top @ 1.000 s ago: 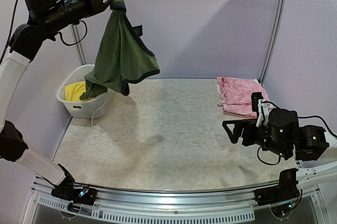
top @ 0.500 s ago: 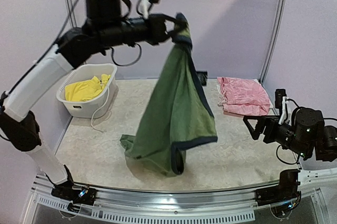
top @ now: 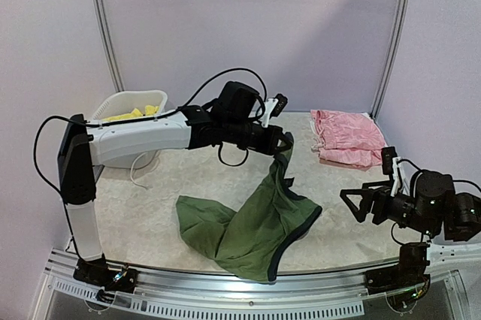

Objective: Fold and stack the mixed laundry pile
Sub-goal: Place the crumpled tank top at the center of the board.

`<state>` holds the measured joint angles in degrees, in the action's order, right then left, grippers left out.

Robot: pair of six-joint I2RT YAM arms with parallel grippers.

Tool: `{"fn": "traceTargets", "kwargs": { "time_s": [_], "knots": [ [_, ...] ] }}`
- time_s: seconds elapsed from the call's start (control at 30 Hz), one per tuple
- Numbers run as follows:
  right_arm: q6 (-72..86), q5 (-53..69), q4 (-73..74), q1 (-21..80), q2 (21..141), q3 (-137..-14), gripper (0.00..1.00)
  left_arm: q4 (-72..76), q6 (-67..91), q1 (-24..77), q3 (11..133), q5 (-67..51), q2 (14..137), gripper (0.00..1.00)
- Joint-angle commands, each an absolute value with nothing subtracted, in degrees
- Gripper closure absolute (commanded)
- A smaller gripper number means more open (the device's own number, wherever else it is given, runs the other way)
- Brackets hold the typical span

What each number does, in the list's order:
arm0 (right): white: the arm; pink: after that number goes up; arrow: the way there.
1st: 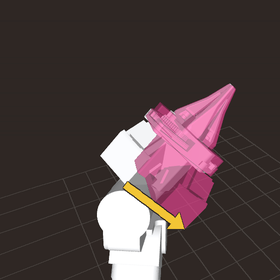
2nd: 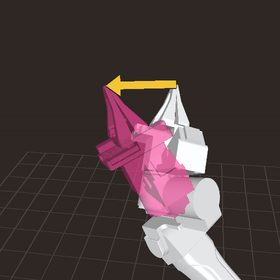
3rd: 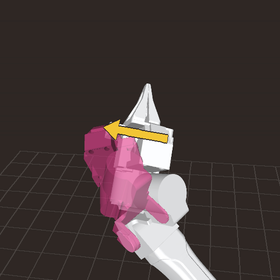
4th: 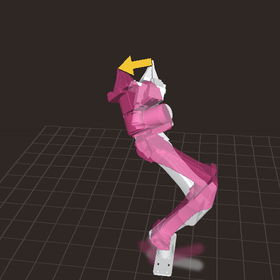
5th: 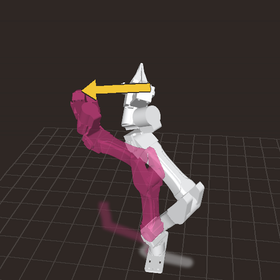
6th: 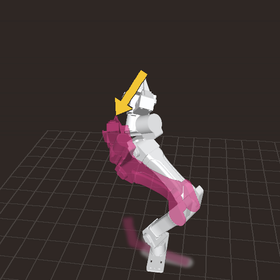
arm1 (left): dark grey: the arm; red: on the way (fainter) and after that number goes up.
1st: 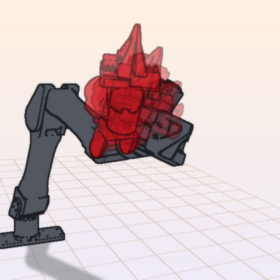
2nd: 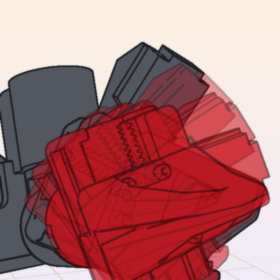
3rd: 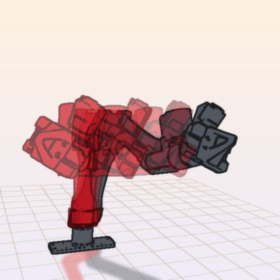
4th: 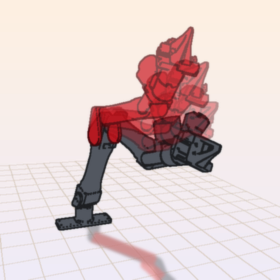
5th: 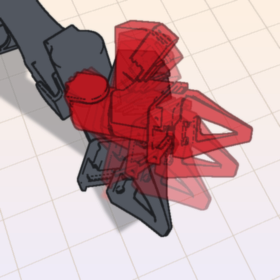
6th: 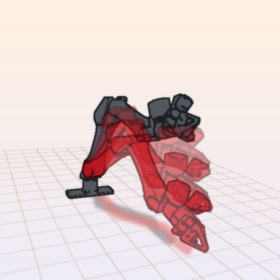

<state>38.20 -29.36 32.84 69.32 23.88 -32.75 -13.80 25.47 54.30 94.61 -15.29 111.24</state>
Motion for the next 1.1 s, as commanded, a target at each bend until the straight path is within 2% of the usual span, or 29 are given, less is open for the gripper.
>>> {"fn": "traceTargets", "kwargs": {
  "time_s": [0.0, 0.17, 0.3, 0.53, 0.63, 0.7, 0.8, 0.87, 0.9, 1.07],
  "knots": [
    [37.66, -29.05, 26.34, 69.39, 29.44, -32.49, 0.01, -7.09, 30.22, 55.63, 92.29, -16.96, 110.56, 1.0],
    [37.71, -29.41, 21.87, 69.32, 38.24, -33.98, 0.04, -2.34, 36.15, 56.36, 88.67, -16.14, 111.14, 1.0],
    [39.93, -33.77, 25.0, 69.27, 40.18, -35.77, 0.06, 1.83, 40.46, 57.62, 88.37, -16.14, 112.76, 0.99],
    [45.91, -38.73, 34.2, 69.28, 34.42, -35.95, 0.07, 8.65, 48.02, 63.62, 94.37, -15.95, 123.17, 0.97],
    [47.0, -38.21, 37.03, 69.27, 29.85, -35.64, 0.07, 6.14, 48.18, 65.88, 101.8, -18.58, 129.66, 0.9],
    [47.6, -37.53, 37.98, 69.32, 27.57, -35.41, 0.07, 5.37, 46.84, 67.09, 104.93, -21.27, 132.35, 0.75],
    [48.07, -36.57, 37.7, 69.3, 25.4, -34.63, 0.07, 3.98, 42.69, 67.76, 103.22, -20.04, 130.6, 0.32],
    [48.52, -36.45, 37.38, 69.34, 25.72, -34.46, 0.07, 1.89, 39.02, 67.54, 99.81, -16.46, 126.95, 0.07],
    [48.96, -36.53, 36.97, 69.34, 26.25, -34.45, 0.07, 0.92, 37.19, 67.32, 97.93, -14.78, 124.85, 0.01],
    [50.04, -38.05, 33.66, 69.32, 32.98, -35.14, 0.06, -6.26, 30.23, 65.3, 87.5, -6.13, 113.59, 0.0]
  ]
}}
